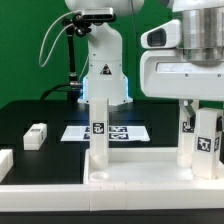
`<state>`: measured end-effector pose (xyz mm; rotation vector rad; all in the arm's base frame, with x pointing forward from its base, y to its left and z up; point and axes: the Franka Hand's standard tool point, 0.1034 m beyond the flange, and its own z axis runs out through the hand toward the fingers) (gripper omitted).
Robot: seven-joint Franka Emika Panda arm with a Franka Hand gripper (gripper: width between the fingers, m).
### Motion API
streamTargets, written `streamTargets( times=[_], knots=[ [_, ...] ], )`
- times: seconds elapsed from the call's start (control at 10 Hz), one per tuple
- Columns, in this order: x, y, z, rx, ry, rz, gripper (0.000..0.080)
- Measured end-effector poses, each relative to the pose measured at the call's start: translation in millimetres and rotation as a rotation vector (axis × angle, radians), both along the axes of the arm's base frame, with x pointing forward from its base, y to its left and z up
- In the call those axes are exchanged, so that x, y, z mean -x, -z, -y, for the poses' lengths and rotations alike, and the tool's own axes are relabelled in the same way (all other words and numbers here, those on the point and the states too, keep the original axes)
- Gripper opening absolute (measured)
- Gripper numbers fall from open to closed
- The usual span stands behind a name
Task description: Assemble desk
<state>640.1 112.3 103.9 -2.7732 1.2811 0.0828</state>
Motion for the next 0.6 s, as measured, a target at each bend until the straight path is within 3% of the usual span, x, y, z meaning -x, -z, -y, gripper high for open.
streamTargets(
  times=[0.1, 0.3, 0.6],
  knots=[
    [0.0, -0.1, -1.5, 0.005, 0.268, -0.025, 0.0292],
    [-4.6, 1.3, 2.3, -0.041, 0.652, -0.051, 0.0292],
    [-4.9, 1.2, 2.0, -0.04, 0.762, -0.062, 0.0292]
  ],
)
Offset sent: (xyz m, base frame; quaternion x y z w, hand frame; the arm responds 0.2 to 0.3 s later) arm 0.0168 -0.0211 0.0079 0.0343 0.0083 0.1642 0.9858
